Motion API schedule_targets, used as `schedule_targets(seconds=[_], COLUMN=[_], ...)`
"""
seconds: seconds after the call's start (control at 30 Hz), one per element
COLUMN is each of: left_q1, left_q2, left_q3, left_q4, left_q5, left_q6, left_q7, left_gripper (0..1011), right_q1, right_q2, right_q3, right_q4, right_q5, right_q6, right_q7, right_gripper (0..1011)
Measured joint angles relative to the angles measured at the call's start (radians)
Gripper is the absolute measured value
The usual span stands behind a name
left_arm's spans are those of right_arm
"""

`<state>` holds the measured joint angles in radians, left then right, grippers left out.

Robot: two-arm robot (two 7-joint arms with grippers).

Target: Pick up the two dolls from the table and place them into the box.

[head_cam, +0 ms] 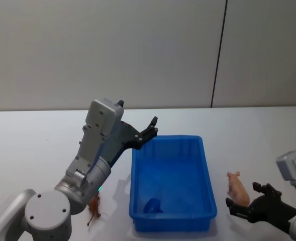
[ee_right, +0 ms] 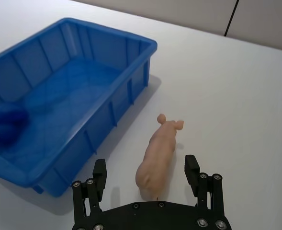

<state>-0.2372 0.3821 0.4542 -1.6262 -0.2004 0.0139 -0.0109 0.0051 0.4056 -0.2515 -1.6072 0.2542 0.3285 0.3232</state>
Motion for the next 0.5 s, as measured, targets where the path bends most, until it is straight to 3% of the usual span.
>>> schedule_targets(seconds=[0.27, 0.5], left_q1=[0.000, 0.000], left_q2=[0.000, 0.000], left_q3=[0.000, 0.000], left_q4=[0.000, 0.000], left_q5=[0.000, 0.000], left_q6=[0.000, 0.000], left_q7=[0.000, 0.000], left_gripper=[1001, 1001], right_q1=[0.019, 0.038], right_q2=[-0.020, -0.036], right_q3=[-0.011, -0.016], right_q4=[0.043, 0.076], right_q5=[-0.007, -0.008], right_q6=[0.015, 0.022], right_q7=[-0.005, -0.010], right_gripper=[977, 813])
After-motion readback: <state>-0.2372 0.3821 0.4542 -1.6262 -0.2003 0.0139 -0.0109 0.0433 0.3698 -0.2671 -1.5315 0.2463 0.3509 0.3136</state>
